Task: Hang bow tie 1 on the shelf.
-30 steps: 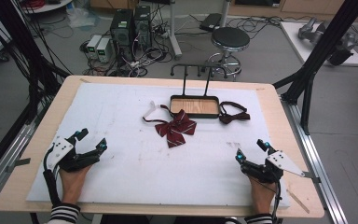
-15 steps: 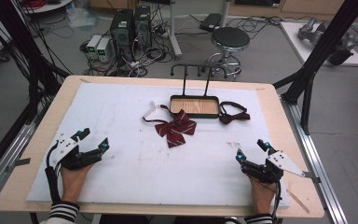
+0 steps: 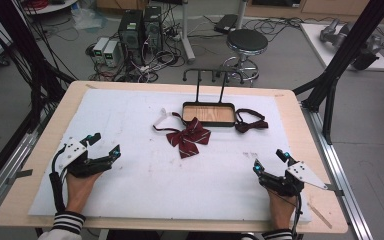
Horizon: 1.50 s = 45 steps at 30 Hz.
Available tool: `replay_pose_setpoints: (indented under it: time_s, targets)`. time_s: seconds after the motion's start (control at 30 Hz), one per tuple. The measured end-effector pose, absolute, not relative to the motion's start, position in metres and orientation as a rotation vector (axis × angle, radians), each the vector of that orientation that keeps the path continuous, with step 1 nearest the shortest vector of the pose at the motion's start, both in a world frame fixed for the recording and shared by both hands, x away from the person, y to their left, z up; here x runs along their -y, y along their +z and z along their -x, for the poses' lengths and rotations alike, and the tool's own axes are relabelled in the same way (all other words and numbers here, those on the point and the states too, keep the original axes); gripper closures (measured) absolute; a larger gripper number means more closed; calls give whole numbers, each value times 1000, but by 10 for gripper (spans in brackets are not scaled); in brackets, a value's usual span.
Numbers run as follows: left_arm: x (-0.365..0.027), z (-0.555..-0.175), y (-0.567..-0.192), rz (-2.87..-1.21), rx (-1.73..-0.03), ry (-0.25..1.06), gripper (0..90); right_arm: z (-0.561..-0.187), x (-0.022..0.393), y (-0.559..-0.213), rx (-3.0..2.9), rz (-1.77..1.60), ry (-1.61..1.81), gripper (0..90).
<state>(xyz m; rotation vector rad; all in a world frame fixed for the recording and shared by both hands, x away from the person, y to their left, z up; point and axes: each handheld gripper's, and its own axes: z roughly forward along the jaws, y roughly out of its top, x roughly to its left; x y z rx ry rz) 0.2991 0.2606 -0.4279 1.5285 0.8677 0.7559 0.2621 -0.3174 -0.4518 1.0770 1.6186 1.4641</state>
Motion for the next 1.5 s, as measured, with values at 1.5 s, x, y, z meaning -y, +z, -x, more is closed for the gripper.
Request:
replay_pose_setpoints:
  time_s: [1.5]
  targets:
    - [-174,-392,-361,-1949,-683,467,161,-262,318,-452,-1606,-1071,1467,111]
